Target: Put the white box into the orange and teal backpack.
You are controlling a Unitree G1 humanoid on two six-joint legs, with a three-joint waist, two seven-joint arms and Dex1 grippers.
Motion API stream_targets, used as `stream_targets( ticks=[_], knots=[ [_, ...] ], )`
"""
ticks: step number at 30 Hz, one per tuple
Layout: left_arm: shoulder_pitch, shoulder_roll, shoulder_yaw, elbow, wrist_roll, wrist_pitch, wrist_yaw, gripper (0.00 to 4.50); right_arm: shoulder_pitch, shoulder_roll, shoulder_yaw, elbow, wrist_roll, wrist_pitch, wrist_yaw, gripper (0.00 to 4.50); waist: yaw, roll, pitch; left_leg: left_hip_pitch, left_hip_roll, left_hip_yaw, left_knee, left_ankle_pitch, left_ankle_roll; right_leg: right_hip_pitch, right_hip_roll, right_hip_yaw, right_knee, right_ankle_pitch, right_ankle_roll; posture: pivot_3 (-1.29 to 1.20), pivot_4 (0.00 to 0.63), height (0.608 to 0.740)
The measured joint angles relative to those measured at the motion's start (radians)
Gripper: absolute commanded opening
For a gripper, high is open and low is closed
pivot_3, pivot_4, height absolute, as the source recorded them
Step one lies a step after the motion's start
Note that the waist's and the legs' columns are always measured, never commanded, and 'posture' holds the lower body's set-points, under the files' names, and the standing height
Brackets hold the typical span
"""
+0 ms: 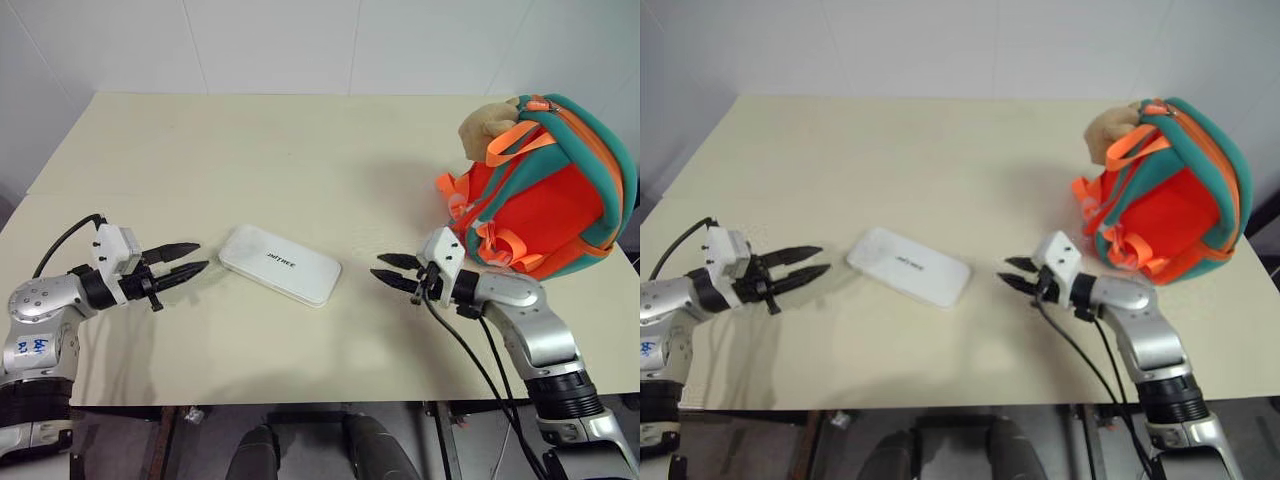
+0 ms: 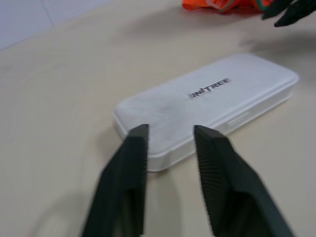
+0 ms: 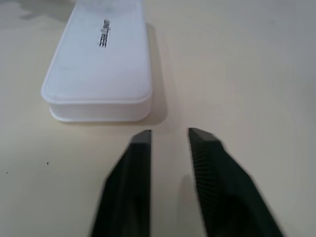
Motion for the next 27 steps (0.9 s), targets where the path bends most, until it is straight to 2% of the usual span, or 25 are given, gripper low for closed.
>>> stream_targets(
  ticks=[1,2,7,14,19,27],
  knots=[
    [-0.030,-0.003,-0.008,0.030,0.017,-0.016,0.012,0.16,0.003,0.003,0.012,-0.008,-0.009,0.008,-0.007,0.00,0.000,0.000,0.000,0.000,0.000,0.000,0.000,0.000,0.000,0.000,0.000,0.000,0.000,0.000,0.000,0.00,0.150,0.740],
    [-0.057,-0.006,-0.013,0.060,0.035,-0.029,0.025,0.05,0.003,0.010,0.022,-0.014,-0.019,0.011,-0.012,0.00,-0.001,0.000,0.000,0.000,0.000,0.000,0.001,0.000,0.000,0.000,0.000,0.000,0.000,0.000,0.000,0.00,0.150,0.740],
    [-0.188,-0.064,-0.051,0.235,0.131,-0.101,0.149,0.05,0.001,0.064,0.058,-0.023,-0.043,0.054,-0.064,0.00,-0.002,0.000,0.000,0.000,0.000,0.000,0.001,0.000,0.000,0.000,0.000,0.000,0.001,0.000,0.001,0.00,0.150,0.740],
    [-0.221,-0.109,-0.090,0.329,0.195,-0.132,0.225,0.05,-0.020,0.114,0.098,-0.028,-0.062,0.097,-0.096,0.00,-0.003,0.000,0.000,-0.002,0.000,0.000,0.001,0.000,0.000,-0.004,0.000,0.000,0.005,0.000,0.001,0.00,0.150,0.740],
    [-0.211,-0.127,-0.099,0.326,0.193,-0.127,0.200,0.05,-0.027,0.128,0.124,-0.053,-0.065,0.123,-0.104,0.00,-0.002,0.000,0.000,-0.003,0.000,0.000,0.002,0.001,-0.001,-0.005,0.000,0.000,0.007,0.000,0.001,0.00,0.150,0.740],
    [-0.120,-0.146,-0.098,0.190,0.152,-0.049,0.167,0.05,-0.029,0.135,0.127,-0.054,-0.064,0.146,-0.109,0.00,-0.002,0.000,0.000,-0.003,0.000,0.000,0.002,0.001,-0.001,-0.005,0.000,0.000,0.007,0.000,0.000,0.00,0.150,0.740]
  ],
)
